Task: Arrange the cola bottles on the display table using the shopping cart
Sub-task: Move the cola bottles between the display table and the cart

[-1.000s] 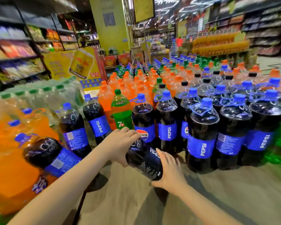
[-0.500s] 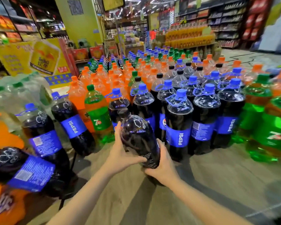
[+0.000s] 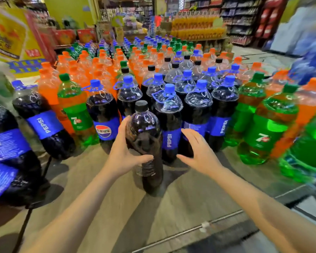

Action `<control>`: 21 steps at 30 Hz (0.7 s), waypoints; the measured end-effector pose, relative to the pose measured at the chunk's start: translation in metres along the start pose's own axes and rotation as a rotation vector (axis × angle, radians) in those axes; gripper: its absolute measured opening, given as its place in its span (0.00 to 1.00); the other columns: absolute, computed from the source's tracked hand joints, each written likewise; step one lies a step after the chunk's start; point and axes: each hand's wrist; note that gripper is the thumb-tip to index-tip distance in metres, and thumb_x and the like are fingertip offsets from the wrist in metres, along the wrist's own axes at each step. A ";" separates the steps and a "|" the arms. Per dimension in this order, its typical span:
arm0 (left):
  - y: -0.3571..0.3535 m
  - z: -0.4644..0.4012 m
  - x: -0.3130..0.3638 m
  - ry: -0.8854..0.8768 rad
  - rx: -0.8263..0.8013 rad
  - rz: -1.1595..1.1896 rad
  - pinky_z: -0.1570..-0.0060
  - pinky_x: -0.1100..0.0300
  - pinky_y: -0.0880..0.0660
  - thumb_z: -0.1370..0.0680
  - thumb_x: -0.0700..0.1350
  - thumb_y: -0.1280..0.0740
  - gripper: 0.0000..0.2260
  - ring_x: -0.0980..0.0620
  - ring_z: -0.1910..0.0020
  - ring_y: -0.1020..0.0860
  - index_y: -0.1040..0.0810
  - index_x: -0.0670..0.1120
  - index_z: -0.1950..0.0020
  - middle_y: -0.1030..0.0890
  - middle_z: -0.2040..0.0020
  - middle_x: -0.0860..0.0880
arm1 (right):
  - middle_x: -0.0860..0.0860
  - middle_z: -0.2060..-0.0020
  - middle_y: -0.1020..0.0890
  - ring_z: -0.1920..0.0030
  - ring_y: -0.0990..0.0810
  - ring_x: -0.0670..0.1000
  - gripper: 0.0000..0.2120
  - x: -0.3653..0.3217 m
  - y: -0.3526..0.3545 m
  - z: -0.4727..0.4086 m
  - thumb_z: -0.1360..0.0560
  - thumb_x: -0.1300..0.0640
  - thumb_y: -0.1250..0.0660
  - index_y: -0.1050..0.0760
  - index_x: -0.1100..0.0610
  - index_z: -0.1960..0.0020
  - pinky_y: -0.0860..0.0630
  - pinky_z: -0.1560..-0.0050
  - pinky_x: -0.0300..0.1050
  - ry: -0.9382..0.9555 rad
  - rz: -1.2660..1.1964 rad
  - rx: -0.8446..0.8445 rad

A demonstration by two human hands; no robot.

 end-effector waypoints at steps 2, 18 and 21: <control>0.001 0.004 0.000 0.026 0.017 -0.010 0.30 0.72 0.43 0.41 0.50 0.17 0.56 0.68 0.27 0.40 0.49 0.51 0.22 0.41 0.26 0.63 | 0.59 0.31 0.31 0.31 0.35 0.55 0.39 0.003 0.009 -0.010 0.30 0.50 0.25 0.39 0.60 0.26 0.40 0.28 0.48 0.041 0.027 0.014; -0.062 0.046 -0.024 0.203 0.249 -0.051 0.34 0.77 0.44 0.39 0.44 0.16 0.64 0.67 0.25 0.44 0.63 0.52 0.20 0.43 0.21 0.56 | 0.57 0.23 0.47 0.27 0.46 0.59 0.44 -0.021 0.016 -0.091 0.31 0.46 0.26 0.46 0.47 0.23 0.30 0.36 0.55 0.125 0.153 0.081; -0.061 0.034 -0.030 0.208 0.259 -0.064 0.33 0.76 0.44 0.38 0.43 0.16 0.64 0.68 0.25 0.45 0.63 0.48 0.20 0.44 0.22 0.58 | 0.55 0.23 0.48 0.27 0.47 0.59 0.42 -0.017 0.013 -0.091 0.30 0.47 0.26 0.46 0.46 0.23 0.29 0.38 0.54 0.115 0.135 0.085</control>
Point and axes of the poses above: each hand's wrist, its own z-axis away from the middle knuckle, its own y-axis out of the back of the hand, x = y × z
